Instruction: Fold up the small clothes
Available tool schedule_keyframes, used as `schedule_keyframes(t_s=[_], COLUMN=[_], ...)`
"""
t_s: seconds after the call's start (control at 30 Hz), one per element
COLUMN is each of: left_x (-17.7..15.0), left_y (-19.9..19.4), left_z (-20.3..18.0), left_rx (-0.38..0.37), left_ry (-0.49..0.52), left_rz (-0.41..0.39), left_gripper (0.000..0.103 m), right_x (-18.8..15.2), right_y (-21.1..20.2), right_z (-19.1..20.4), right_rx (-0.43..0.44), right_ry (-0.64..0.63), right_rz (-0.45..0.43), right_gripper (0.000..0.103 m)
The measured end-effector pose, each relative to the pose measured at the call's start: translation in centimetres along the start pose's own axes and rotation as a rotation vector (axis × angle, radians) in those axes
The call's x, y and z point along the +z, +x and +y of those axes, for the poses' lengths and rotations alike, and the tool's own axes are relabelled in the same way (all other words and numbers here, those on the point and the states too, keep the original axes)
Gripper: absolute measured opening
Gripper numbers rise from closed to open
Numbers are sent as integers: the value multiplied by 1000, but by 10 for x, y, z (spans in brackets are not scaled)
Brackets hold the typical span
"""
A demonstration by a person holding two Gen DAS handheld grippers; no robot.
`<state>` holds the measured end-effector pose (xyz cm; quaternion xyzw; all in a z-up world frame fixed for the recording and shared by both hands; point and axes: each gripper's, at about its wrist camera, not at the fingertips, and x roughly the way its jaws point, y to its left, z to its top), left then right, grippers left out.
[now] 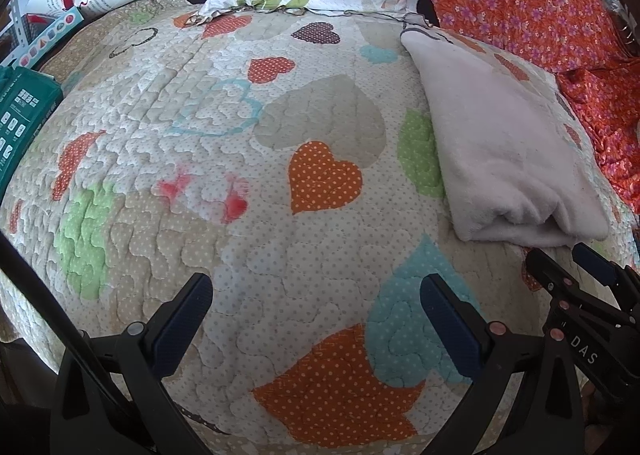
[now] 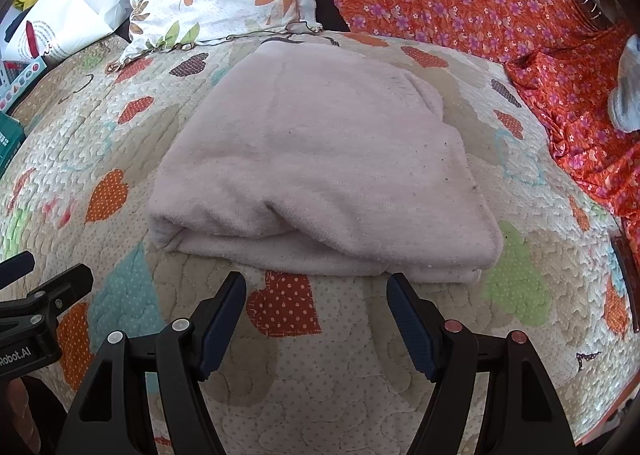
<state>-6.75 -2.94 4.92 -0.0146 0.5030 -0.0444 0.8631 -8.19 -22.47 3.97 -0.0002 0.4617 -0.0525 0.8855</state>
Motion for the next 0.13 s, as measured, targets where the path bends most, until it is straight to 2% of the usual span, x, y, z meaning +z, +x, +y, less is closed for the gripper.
schedule_keyframes(t_s=[0.13], left_x=[1], left_y=[0], left_z=[0], left_rx=[-10], left_ry=[-1], left_rz=[1], left_gripper=[103], right_x=[0], right_y=[0], right_z=[0], right_rx=[-1], right_ry=[-2], right_rz=[-1], right_gripper=[77])
